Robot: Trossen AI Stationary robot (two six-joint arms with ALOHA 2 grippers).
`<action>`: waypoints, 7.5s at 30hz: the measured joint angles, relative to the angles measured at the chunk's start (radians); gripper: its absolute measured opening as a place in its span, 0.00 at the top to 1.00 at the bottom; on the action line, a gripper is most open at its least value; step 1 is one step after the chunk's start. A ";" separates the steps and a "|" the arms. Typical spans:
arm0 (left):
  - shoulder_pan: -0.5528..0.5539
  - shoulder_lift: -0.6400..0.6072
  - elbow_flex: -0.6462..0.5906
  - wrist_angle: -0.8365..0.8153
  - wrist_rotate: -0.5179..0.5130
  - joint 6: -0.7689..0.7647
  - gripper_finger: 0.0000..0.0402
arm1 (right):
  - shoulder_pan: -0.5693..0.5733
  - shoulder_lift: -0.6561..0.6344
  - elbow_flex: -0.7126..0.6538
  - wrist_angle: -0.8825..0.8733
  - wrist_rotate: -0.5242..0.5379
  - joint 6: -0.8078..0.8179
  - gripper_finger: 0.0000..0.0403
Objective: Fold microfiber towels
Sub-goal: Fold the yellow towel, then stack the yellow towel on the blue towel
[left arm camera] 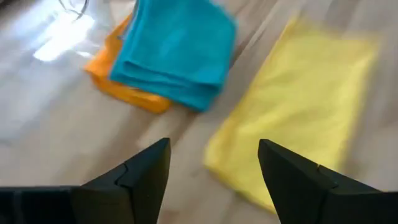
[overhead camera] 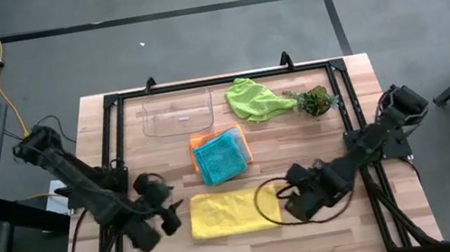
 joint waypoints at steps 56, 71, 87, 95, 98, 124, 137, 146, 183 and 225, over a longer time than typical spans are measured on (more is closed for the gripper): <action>0.157 -0.733 -0.263 0.590 -0.047 1.099 0.46 | -0.197 0.401 0.107 0.309 -0.243 0.379 0.41; 0.157 -0.867 -0.263 0.571 -0.081 1.209 0.46 | -0.222 0.505 0.240 0.142 -0.254 0.389 0.78; 0.157 -0.897 -0.263 0.572 -0.109 1.155 0.46 | -0.072 0.264 -0.063 0.063 -0.225 0.572 0.99; 0.157 -0.897 -0.263 0.573 -0.153 1.085 0.46 | 0.071 -0.050 -0.324 0.031 -0.267 0.765 1.00; 0.157 -0.897 -0.263 0.573 -0.158 1.053 0.46 | 0.087 -0.137 -0.348 -0.020 -0.272 0.768 1.00; 0.157 -0.896 -0.263 0.586 -0.206 1.051 0.46 | -0.080 -0.068 -0.308 0.624 0.058 0.538 1.00; 0.157 -0.896 -0.263 0.585 -0.205 1.051 0.46 | -0.112 0.000 -0.307 0.727 0.038 0.498 1.00; 0.157 -0.896 -0.263 0.583 -0.203 1.051 0.46 | -0.112 0.006 -0.306 0.729 0.038 0.474 0.94; 0.157 -0.896 -0.263 0.587 -0.205 1.038 0.46 | -0.130 -0.164 -0.572 0.640 -0.170 0.433 0.47; 0.157 -0.886 -0.263 0.586 -0.221 0.998 0.46 | -0.159 -0.309 -0.425 0.532 -0.046 0.311 1.00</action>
